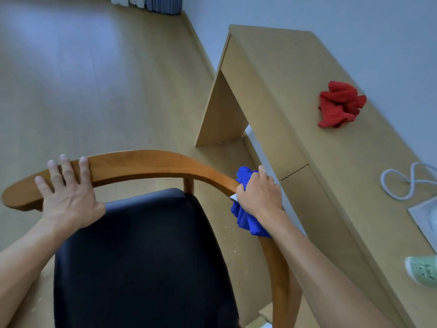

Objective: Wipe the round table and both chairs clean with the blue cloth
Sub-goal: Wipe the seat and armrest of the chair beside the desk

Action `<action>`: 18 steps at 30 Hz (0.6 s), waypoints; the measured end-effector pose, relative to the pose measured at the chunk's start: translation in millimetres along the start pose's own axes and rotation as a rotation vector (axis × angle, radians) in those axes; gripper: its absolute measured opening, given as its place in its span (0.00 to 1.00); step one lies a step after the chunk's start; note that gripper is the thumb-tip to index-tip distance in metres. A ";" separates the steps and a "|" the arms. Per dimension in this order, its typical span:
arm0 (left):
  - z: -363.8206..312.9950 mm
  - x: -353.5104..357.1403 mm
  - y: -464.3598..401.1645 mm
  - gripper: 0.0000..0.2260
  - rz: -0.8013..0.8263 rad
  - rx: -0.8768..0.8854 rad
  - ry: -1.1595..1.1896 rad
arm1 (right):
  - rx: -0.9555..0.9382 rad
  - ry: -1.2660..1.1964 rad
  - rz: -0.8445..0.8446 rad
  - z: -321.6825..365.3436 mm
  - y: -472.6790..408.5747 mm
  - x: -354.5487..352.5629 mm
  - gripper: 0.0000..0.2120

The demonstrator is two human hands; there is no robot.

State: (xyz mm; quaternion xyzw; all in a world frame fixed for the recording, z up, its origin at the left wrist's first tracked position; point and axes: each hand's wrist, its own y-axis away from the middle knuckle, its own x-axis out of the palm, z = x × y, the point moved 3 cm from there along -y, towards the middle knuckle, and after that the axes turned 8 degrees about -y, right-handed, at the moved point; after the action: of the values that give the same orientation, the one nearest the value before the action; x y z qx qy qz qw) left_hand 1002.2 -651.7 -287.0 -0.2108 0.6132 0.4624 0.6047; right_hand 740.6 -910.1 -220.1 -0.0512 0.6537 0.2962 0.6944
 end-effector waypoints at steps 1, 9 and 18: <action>-14.7 -6.9 4.7 0.45 0.013 0.018 0.021 | -0.037 -0.043 0.058 -5.7 4.8 -6.3 0.29; -187.2 -40.8 43.1 0.42 0.055 0.542 -0.081 | -0.245 -0.066 0.285 -26.2 7.0 -15.1 0.48; -197.3 -38.6 50.7 0.41 0.055 0.514 -0.101 | 0.137 -0.563 -0.344 -117.8 145.0 27.9 0.42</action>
State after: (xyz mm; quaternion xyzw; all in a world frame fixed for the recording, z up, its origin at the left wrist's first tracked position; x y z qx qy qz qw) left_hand 859.9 -801.0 -266.4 -0.0100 0.6850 0.3177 0.6556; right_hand 567.0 -835.7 -216.9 -0.0302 0.4366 0.1324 0.8893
